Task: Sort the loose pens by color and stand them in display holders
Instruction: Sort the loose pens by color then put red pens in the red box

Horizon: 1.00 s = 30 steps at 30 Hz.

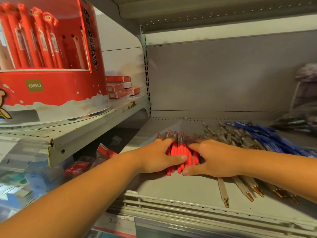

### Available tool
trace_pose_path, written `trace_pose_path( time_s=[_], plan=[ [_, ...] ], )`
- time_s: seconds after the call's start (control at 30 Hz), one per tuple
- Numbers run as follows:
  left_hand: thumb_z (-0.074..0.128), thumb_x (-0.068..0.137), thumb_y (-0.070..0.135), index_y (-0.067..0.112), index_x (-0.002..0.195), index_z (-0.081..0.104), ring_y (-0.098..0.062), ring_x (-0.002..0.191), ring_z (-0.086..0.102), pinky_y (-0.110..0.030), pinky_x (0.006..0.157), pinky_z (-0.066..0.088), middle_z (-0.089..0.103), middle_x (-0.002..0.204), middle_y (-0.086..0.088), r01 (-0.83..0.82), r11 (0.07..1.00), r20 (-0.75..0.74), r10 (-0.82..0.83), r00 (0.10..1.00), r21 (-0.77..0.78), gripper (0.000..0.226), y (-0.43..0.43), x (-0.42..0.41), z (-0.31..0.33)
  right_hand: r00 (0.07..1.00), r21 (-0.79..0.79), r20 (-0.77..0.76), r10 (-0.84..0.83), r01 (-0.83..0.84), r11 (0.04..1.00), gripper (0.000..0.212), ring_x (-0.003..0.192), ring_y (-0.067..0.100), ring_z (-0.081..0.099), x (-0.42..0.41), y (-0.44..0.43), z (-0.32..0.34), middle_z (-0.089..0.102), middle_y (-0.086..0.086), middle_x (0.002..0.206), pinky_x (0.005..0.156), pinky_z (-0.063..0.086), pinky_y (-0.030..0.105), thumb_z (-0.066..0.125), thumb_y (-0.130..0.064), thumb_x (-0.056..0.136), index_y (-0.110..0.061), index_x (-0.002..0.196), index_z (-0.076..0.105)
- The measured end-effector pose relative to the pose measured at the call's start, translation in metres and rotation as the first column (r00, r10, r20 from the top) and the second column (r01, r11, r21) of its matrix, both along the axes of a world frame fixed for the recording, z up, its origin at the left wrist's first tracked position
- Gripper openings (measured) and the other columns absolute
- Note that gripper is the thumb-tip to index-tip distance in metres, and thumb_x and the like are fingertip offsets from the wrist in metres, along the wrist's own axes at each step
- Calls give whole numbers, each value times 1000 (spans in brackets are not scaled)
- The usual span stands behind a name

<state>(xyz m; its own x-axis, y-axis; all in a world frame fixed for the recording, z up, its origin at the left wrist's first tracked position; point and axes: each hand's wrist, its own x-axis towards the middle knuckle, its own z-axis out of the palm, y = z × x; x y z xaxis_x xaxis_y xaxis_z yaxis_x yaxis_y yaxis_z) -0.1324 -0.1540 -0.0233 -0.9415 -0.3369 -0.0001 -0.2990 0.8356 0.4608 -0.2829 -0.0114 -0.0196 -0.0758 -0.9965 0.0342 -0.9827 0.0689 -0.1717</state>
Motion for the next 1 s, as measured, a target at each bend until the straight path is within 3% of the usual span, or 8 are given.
trace_pose_path(
  time_s=[0.1, 0.2, 0.37, 0.53, 0.63, 0.83, 0.9, 1.0],
  plan=[
    [60, 74, 77, 44, 147, 22, -20, 124, 44, -43, 108, 42, 38, 139, 3, 26, 999, 45, -25, 999, -31, 89, 1, 8, 1, 1000, 21, 6, 7, -8, 1000, 75, 84, 1, 58, -8, -2, 7, 61, -16, 101, 69, 48, 14, 56, -80, 71, -35, 130, 48],
    [57, 64, 88, 47, 149, 2, -23, 142, 24, -50, 116, 30, 18, 155, 12, 78, 970, 142, -46, 989, -230, 109, 2, 17, -3, 994, 96, 80, -77, 69, 993, 91, 83, -2, 61, -24, -3, 22, 58, -23, 103, 70, 49, 13, 52, -87, 59, -42, 137, 39],
    [47, 64, 93, 45, 148, 0, -27, 143, 21, -51, 117, 27, 16, 159, 7, 91, 918, 94, -59, 994, -385, 109, 12, 6, 1, 994, 103, 75, -84, 76, 992, 64, 96, -11, 55, -79, -15, 44, 48, -36, 105, 75, 42, 11, 68, -70, 71, -49, 127, 45],
    [36, 69, 94, 47, 149, 1, -34, 136, 34, -53, 111, 30, 29, 154, -1, 192, 836, 202, -99, 974, -514, 99, 27, -21, 3, 989, 218, -25, -142, 144, 965, 77, 133, 14, 41, -107, -43, 34, 45, -12, 145, 103, 29, 31, 70, -61, 76, -36, 143, 41],
    [29, 75, 91, 46, 149, 4, -37, 135, 38, -56, 109, 34, 32, 155, -5, 210, 796, 230, -92, 969, -568, 90, 26, -31, 4, 995, 249, -20, -93, 95, 964, 77, 129, 13, 45, -107, -54, 26, 49, -11, 143, 100, 33, 28, 66, -66, 76, -33, 142, 45],
    [27, 81, 85, 45, 145, 14, -37, 128, 45, -54, 104, 43, 37, 150, -6, 201, 796, 202, -101, 974, -571, 77, 24, -32, -2, 999, 173, 28, 27, -31, 984, 57, 103, -2, 58, -96, -54, 24, 63, -23, 114, 92, 48, 21, 67, -64, 78, -37, 127, 58],
    [30, 82, 83, 43, 142, 19, -33, 121, 50, -50, 98, 49, 44, 144, -4, 200, 805, 170, -126, 977, -558, 73, 24, -31, -1, 997, 149, 61, 50, -58, 987, 62, 106, -2, 57, -92, -54, 24, 61, -22, 118, 91, 44, 17, 73, -57, 75, -35, 130, 55],
    [34, 83, 82, 39, 139, 24, -30, 118, 52, -46, 95, 50, 48, 140, -2, 180, 827, 142, -122, 982, -532, 71, 24, -30, -2, 993, 132, 113, 32, -46, 990, 83, 117, 4, 54, -92, -55, 24, 56, -15, 132, 101, 44, 27, 81, -49, 69, -30, 141, 44]
  ],
)
